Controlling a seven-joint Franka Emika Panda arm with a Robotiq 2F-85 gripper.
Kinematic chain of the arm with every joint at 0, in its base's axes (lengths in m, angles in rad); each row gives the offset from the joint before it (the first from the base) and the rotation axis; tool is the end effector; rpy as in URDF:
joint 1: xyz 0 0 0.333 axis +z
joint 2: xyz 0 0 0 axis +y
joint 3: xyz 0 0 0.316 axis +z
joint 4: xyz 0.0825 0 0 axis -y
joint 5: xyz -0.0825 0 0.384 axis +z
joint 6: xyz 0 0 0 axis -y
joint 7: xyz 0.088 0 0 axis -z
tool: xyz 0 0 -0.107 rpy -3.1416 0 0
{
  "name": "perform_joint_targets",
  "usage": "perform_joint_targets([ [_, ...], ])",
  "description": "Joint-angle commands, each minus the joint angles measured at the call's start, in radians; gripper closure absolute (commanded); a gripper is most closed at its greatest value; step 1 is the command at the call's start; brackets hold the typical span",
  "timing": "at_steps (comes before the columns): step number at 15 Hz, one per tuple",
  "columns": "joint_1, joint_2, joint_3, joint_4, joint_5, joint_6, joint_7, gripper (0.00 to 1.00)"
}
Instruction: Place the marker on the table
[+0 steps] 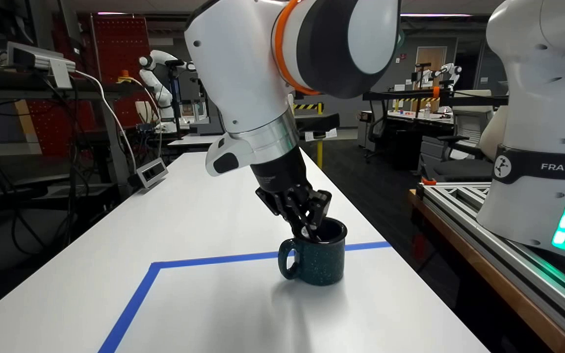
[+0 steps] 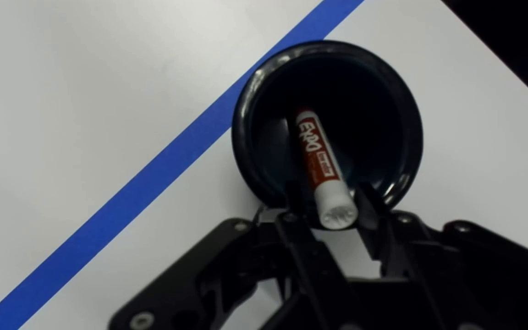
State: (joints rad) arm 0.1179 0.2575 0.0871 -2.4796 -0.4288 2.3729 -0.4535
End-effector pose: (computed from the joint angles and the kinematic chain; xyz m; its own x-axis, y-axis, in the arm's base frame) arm 0.4238 0.0859 0.1664 0.4708 0.7867 -0.3995 0.8497 -0.5261 -0.0347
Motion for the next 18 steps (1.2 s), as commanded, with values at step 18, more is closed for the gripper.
perform_joint_targets([
  [18,-0.055,-0.25,0.032,-0.005,0.207,-0.157,-0.304,0.95],
])
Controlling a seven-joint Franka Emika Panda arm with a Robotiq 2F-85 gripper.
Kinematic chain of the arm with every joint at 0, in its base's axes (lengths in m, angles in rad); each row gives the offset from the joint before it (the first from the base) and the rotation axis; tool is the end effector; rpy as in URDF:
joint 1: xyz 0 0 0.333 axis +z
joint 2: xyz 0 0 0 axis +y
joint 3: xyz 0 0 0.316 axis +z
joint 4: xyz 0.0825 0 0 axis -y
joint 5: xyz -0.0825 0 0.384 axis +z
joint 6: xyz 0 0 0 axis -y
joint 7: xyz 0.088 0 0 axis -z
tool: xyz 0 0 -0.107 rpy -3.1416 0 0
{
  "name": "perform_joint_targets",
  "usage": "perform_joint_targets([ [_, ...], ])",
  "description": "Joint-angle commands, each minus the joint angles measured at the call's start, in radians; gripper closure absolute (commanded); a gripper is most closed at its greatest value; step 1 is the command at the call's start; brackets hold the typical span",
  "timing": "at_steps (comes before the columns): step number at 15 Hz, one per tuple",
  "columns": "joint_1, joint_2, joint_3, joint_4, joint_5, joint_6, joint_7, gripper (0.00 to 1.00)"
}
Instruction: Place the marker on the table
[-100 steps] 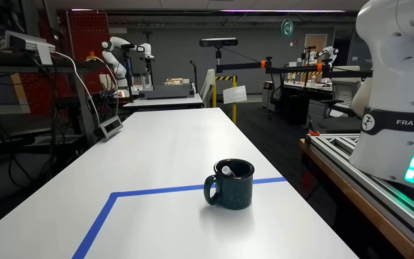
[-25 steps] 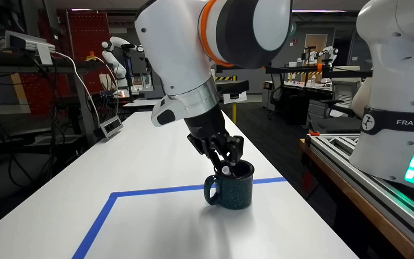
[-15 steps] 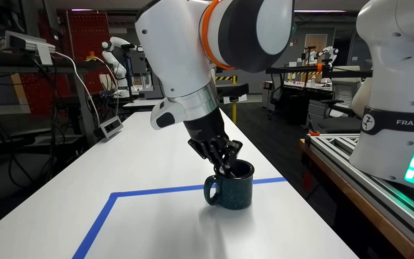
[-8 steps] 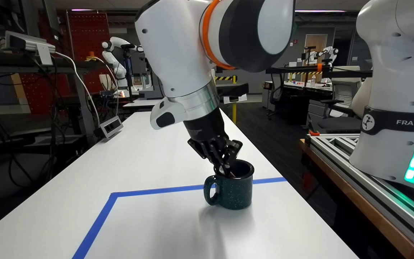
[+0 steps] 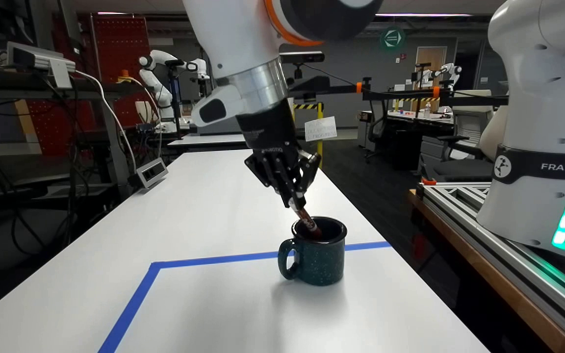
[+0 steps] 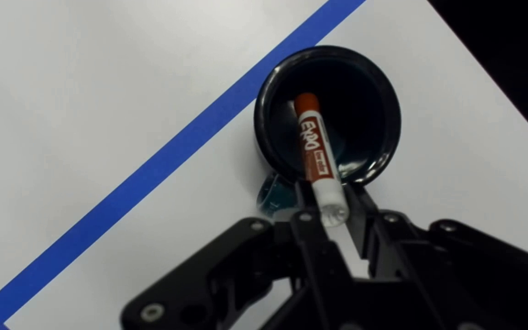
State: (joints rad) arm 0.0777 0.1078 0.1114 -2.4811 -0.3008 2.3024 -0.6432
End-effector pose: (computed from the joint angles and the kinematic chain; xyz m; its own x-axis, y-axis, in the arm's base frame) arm 0.4359 0.0781 0.2280 0.4478 0.8338 -0.3229 0.8691 -0.4907 -0.0617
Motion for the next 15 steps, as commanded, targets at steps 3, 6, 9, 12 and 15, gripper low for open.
perform_joint_targets([
  [3,-0.005,-0.161,-0.009,0.038,0.095,-0.178,-0.172,0.95],
  [6,0.005,-0.183,-0.01,0.095,-0.006,-0.24,-0.116,0.95],
  [9,0.013,-0.152,0.004,0.129,-0.163,-0.214,-0.062,0.95],
  [12,0.025,-0.101,0.015,0.132,-0.316,-0.148,0.011,0.95],
  [15,0.037,-0.03,0.022,0.124,-0.418,-0.042,0.09,0.95],
])
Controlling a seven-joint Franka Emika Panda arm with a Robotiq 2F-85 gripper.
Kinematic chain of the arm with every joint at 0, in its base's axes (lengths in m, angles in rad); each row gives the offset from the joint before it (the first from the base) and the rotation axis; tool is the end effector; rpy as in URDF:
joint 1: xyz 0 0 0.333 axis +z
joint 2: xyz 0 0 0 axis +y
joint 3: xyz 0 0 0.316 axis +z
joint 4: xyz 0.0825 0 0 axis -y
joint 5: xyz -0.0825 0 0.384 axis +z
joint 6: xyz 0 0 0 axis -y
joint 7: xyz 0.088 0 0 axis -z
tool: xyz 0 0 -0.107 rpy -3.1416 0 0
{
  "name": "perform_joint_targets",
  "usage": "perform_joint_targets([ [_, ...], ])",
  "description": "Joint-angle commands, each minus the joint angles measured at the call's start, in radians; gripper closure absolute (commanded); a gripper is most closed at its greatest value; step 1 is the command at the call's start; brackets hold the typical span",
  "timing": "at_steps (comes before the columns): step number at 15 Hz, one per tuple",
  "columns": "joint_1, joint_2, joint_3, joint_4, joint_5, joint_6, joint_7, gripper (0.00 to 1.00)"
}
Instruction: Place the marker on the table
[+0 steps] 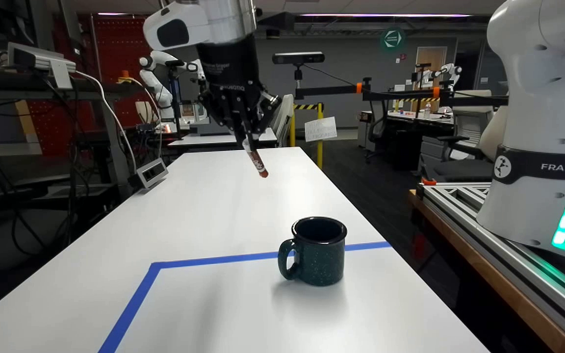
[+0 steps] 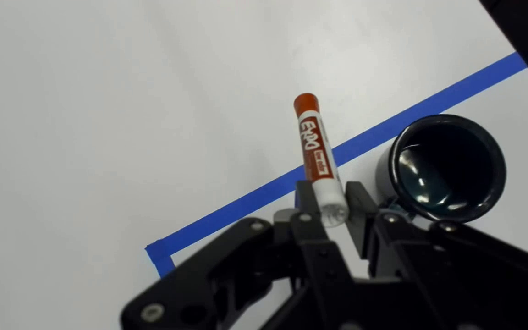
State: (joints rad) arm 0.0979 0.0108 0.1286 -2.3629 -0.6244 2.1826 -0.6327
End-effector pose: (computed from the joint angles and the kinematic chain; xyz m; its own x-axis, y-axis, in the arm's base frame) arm 0.4756 0.0874 0.3123 0.2993 0.8398 -0.4529 0.9537 -0.2481 0.1701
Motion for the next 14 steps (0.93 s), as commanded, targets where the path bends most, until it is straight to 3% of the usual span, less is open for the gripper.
perform_joint_targets([
  [1,0.019,0.09,0.005,0.006,-0.122,0.113,0.109,0.95],
  [7,0.035,0.235,-0.002,0.011,-0.284,0.286,0.252,0.95],
  [14,0.058,0.374,-0.004,0.034,-0.449,0.352,0.371,0.95],
])
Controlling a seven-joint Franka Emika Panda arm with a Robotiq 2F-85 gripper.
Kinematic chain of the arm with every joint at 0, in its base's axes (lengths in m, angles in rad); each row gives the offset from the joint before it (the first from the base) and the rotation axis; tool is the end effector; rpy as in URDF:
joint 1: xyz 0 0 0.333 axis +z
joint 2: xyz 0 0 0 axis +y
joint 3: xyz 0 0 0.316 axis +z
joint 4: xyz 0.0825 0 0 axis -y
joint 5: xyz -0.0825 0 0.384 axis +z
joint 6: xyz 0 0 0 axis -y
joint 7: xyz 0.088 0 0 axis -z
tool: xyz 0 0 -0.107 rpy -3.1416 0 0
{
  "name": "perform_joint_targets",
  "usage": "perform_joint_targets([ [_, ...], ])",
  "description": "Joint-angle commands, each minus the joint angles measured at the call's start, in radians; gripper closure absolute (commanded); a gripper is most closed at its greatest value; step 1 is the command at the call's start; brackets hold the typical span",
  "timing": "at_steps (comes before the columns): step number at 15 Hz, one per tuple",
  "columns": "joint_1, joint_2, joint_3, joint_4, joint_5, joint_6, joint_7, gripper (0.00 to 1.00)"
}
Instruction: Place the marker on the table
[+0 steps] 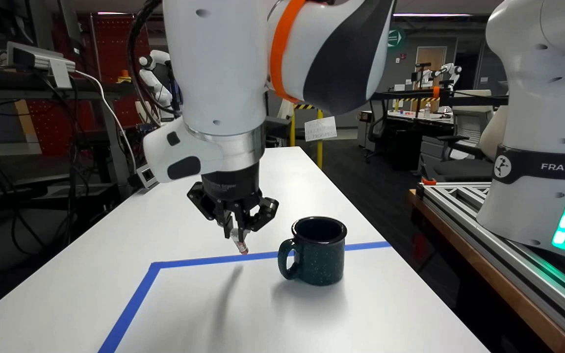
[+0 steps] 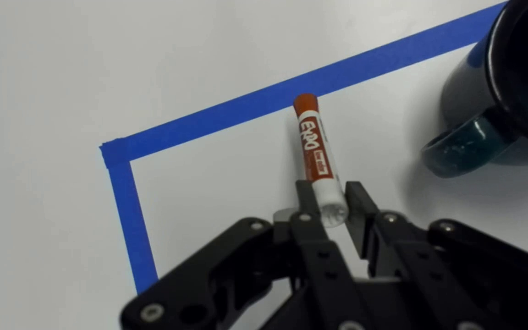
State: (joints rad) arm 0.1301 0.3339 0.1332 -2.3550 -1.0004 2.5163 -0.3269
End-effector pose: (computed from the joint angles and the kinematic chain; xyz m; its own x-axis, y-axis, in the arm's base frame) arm 0.4693 0.1376 0.1748 0.1491 0.9051 -0.3983 0.9713 -0.0585 0.2307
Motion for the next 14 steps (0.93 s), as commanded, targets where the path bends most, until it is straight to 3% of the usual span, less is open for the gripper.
perform_joint_targets([
  [1,0.031,0.067,-0.008,0.032,-0.09,0.02,0.081,0.95],
  [7,0.055,0.123,0.004,0.051,-0.175,0.045,0.145,0.95],
  [14,0.022,0.139,0.037,-0.009,-0.149,0.191,0.077,0.95],
])
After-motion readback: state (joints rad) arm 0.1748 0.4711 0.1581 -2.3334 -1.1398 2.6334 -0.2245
